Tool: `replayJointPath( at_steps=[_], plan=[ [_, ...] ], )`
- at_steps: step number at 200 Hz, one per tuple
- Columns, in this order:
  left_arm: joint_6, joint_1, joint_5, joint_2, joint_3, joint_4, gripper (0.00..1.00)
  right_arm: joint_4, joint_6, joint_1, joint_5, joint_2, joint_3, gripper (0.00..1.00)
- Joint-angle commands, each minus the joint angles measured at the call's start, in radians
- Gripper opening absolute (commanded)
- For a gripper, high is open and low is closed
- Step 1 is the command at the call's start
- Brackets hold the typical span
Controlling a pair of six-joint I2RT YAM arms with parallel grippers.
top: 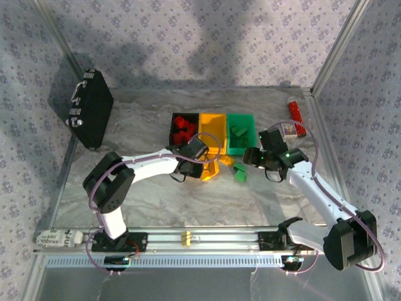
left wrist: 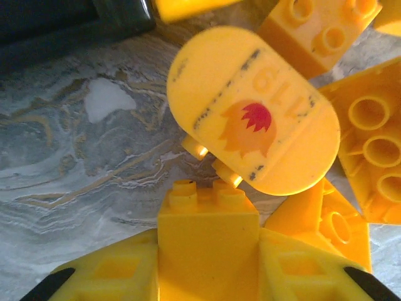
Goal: Sort the legos into containers by color
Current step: Pick up the lego from the center of the table, then place the lego in the container, then pick up the lego from the center of the table.
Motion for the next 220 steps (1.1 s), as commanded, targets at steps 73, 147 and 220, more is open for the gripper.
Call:
replayJointPath(
  at_steps=[73,147,220],
  plan=[
    [0.166,0.002,-0.1,-0.039,0.4,-0.204,0.31,0.006,0.046,-0.004,-0.04,-0.071,-0.065,0.59],
    [0.218,0.083,-0.05,0.224,0.681,-0.314,0.63,-0.014,0.046,-0.01,-0.043,-0.154,-0.109,0.59],
    [0.202,0.077,0.003,0.077,0.462,-0.146,0.74,0.008,0.05,-0.011,-0.062,-0.158,-0.12,0.59]
  ],
)
